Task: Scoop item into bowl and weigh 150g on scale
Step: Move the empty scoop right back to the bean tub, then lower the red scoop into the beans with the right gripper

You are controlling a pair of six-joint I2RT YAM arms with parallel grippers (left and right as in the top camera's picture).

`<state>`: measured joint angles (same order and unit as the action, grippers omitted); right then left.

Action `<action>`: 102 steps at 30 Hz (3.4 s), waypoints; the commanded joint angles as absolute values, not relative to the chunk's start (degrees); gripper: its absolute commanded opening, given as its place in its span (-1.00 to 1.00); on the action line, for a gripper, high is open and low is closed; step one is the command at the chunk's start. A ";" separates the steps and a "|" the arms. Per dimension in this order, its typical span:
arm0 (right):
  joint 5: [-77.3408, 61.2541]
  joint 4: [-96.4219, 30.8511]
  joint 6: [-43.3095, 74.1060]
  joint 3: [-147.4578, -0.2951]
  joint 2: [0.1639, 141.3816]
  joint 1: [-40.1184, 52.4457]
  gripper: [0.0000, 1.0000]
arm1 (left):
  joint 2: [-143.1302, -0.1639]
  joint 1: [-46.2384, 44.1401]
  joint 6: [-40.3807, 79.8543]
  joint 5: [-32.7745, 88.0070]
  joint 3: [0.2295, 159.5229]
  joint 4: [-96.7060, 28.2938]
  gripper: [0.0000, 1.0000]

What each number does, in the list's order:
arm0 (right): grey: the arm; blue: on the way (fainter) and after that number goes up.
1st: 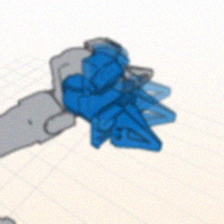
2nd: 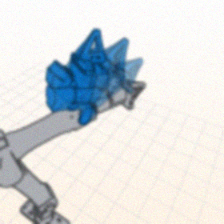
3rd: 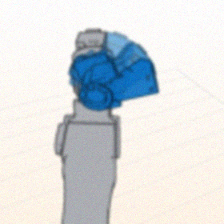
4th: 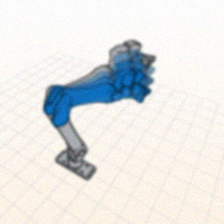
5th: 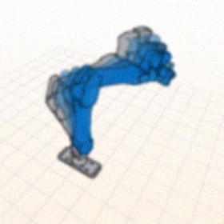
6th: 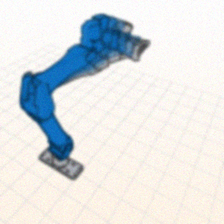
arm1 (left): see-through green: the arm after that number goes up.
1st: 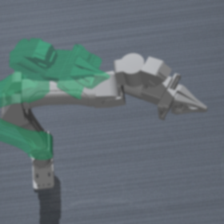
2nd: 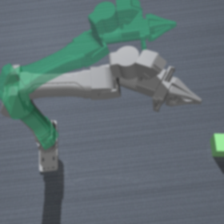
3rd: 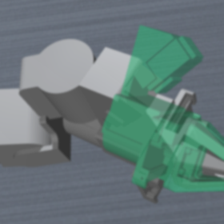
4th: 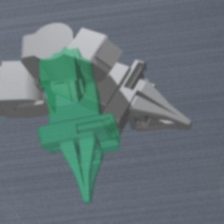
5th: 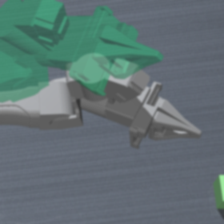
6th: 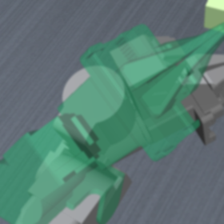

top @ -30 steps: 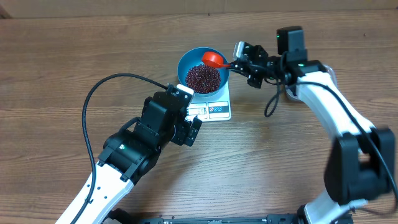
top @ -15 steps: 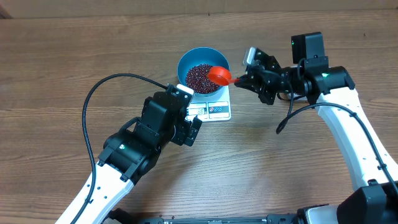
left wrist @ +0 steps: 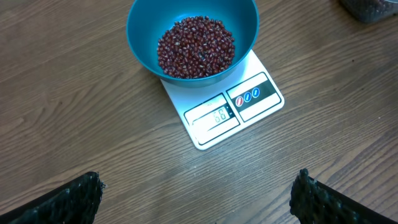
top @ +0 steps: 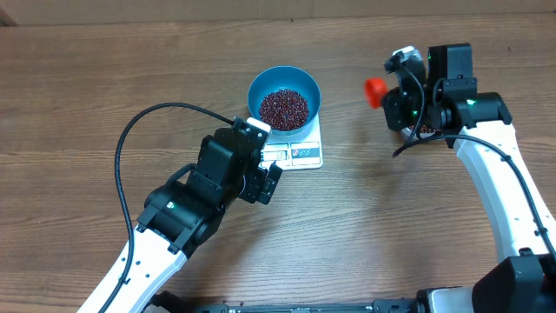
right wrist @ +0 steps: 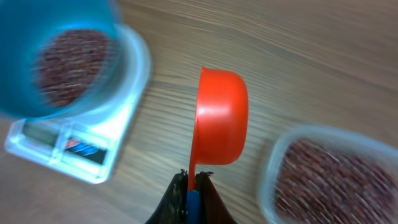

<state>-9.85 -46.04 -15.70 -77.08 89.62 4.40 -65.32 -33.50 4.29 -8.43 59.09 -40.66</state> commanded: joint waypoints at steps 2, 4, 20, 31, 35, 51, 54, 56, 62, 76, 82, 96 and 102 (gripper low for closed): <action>5.50 -46.76 -6.85 -79.09 88.82 4.40 -0.93 | -65.58 -33.34 4.49 -8.97 59.02 -40.47 0.99; 8.12 -47.77 -5.72 -79.09 88.82 4.40 -0.93 | -65.58 -33.34 4.49 -8.97 59.02 -40.45 0.99; 9.82 -51.24 -2.85 -79.09 88.86 -3.16 -0.93 | -65.58 -33.34 4.49 -8.97 59.02 -40.47 0.99; 6.35 -50.96 -3.22 -78.76 91.68 -5.80 -0.93 | -65.58 -33.34 4.49 -8.97 59.02 -40.45 0.99; 6.35 -50.17 -3.25 -78.76 94.80 -5.82 -0.93 | -65.58 -33.34 4.49 -8.97 59.02 -40.45 0.99; 12.01 -47.62 -6.33 -78.76 101.08 -5.82 -0.93 | -65.58 -33.34 4.49 -8.97 59.02 -40.45 0.98; 12.03 -47.70 -6.50 -78.76 101.65 -5.82 -0.93 | -65.58 -33.34 4.49 -8.97 59.02 -40.45 0.99; 12.01 -47.70 -7.42 -78.74 102.10 -5.82 -0.93 | -65.58 -33.34 4.49 -8.97 59.02 -40.45 0.99; 11.84 -47.88 -7.81 -78.72 102.67 -5.82 -0.92 | -65.58 -33.34 4.49 -8.97 59.02 -40.47 0.99; 3.73 -48.99 -10.90 -78.70 102.69 -5.82 -0.93 | -65.58 -33.34 4.49 -8.97 59.02 -40.47 0.99; 2.46 -48.58 -11.03 -77.17 102.74 -5.82 -0.93 | -65.58 -33.34 4.49 -8.97 59.02 -40.47 0.99; -7.07 -48.56 -12.97 -77.12 102.78 -5.87 -0.92 | -65.58 -33.34 4.49 -8.97 59.02 -40.47 0.99; -8.58 -48.53 -12.93 -77.12 102.78 -6.28 -0.93 | -65.58 -33.34 4.49 -8.97 59.02 -40.47 0.99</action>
